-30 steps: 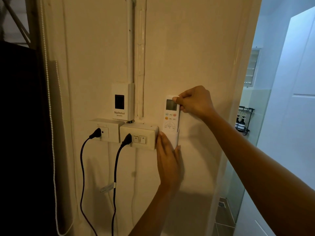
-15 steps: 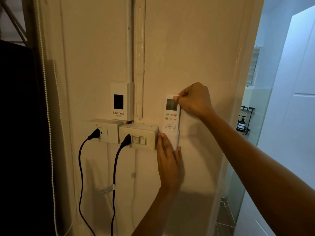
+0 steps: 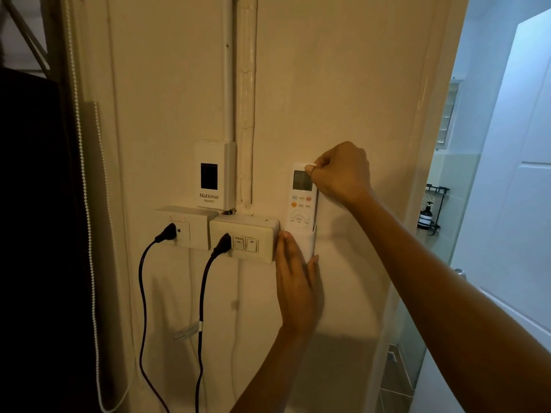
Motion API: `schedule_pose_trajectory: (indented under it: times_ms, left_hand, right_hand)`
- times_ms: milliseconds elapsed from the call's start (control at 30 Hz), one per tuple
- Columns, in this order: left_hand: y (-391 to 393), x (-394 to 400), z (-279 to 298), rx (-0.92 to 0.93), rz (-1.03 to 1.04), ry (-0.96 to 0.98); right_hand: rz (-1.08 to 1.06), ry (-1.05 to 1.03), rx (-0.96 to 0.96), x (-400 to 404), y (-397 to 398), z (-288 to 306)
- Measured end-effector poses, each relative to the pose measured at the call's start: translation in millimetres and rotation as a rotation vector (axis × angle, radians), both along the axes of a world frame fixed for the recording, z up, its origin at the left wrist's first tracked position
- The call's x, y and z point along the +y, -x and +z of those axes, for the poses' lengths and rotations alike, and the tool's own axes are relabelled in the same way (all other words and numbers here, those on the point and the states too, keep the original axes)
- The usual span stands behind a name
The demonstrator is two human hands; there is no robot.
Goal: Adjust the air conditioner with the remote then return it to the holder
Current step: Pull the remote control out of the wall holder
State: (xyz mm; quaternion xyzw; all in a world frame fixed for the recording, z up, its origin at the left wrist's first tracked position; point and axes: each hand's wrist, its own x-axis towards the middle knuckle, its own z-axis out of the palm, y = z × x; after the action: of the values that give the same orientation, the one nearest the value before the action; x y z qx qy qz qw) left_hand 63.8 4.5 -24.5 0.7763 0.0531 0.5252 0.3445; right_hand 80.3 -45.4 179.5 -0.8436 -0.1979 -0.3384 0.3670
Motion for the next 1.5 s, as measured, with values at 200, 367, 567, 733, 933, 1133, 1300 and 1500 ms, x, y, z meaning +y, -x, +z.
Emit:
schedule_pose_trajectory:
  times_ms: [200, 367, 567, 733, 933, 1133, 1300, 1500]
  left_hand:
    - [0, 0, -1, 0.000, 0.000, -0.004]
    - [1, 0, -1, -0.030, -0.008, 0.001]
    - [1, 0, 0, -0.032, -0.024, 0.013]
    - [3, 0, 1, -0.028, -0.046, 0.028]
    - [10, 1, 6, -0.034, -0.081, 0.078]
    - [13, 2, 8, -0.017, -0.040, 0.062]
    - [22, 10, 16, 0.026, -0.163, 0.093]
    - [42, 21, 33, 0.024, -0.308, 0.136]
  right_hand:
    - [-0.009, -0.005, -0.008, -1, 1, -3]
    - [-0.024, -0.015, -0.050, 3, 5, 23]
    - [0.021, -0.002, -0.030, -1, 5, 21]
    - [0.067, -0.026, -0.033, -5, 13, 27]
    - [0.096, -0.149, -0.021, -19, 21, 44]
    - [0.137, -0.235, 0.052, -44, 21, 46]
    - [0.189, -0.236, 0.142, -58, 19, 28]
    - [0.316, -0.252, 0.343, -61, 14, 4]
